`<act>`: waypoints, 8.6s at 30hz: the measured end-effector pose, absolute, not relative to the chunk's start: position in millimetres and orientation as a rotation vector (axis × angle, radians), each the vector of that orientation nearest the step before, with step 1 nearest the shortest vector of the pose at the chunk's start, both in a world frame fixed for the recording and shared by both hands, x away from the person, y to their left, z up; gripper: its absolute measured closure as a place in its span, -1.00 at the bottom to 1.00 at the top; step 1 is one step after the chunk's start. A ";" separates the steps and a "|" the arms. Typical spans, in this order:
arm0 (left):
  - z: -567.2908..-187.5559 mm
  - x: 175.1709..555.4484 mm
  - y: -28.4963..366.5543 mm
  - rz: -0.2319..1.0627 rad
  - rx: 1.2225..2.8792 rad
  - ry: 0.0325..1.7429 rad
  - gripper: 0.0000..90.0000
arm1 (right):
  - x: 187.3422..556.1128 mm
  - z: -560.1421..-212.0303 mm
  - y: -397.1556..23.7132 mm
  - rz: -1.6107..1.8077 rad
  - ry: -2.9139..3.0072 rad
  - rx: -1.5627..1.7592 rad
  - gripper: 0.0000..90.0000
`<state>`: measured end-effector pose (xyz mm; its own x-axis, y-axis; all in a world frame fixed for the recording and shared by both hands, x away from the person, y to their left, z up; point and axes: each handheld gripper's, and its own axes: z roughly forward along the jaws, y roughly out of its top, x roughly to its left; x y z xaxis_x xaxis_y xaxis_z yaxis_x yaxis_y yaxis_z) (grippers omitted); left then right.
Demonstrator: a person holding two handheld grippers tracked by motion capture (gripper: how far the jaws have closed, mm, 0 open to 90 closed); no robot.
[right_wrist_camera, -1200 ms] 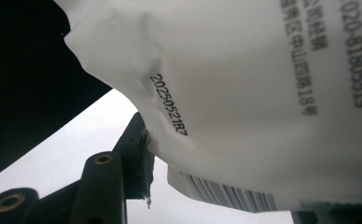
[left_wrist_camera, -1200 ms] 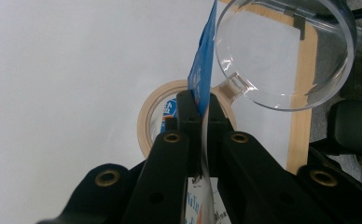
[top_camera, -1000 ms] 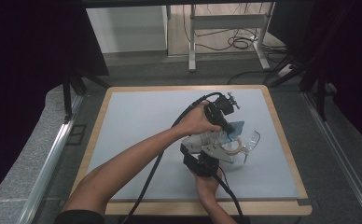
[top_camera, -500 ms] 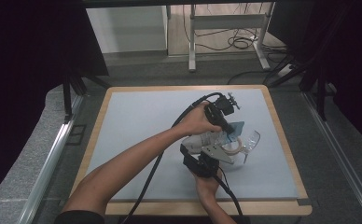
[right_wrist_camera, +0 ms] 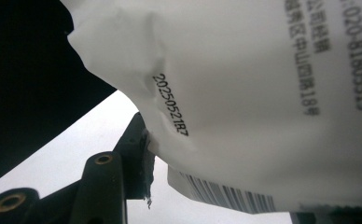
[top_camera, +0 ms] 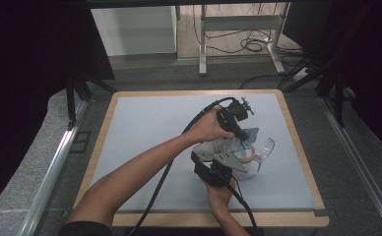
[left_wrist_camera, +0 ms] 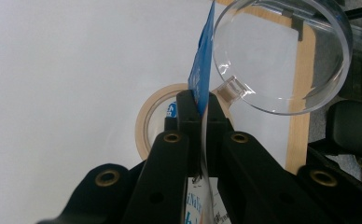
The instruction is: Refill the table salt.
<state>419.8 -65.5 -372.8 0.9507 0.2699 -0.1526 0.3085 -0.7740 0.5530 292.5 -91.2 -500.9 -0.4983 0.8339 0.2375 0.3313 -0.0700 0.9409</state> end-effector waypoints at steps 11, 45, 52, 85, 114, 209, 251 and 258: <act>-374.0 420.5 -66.1 -0.090 2.499 0.416 1.00 | 292.9 -500.7 -91.3 1.600 1.794 1.259 0.08; -373.3 420.4 -70.6 -0.088 2.511 0.409 1.00 | 293.6 -499.0 -93.7 1.621 1.784 1.281 0.09; -372.5 420.4 -72.8 -0.089 2.518 0.406 1.00 | 293.7 -498.0 -94.8 1.630 1.779 1.290 0.09; -373.1 421.9 -71.2 -0.092 2.521 0.414 1.00 | 293.7 -496.8 -93.8 1.631 1.785 1.279 0.10; -372.9 422.5 -72.0 -0.098 2.521 0.421 1.00 | 293.4 -495.9 -94.1 1.639 1.783 1.286 0.10; -371.1 422.5 -77.2 -0.095 2.543 0.412 1.00 | 293.9 -491.2 -97.3 1.672 1.766 1.301 0.11; -371.2 422.1 -77.7 -0.095 2.554 0.416 1.00 | 294.4 -489.2 -97.4 1.701 1.760 1.291 0.11; -371.1 422.2 -77.6 -0.096 2.553 0.418 1.00 | 294.3 -489.0 -97.4 1.704 1.760 1.290 0.11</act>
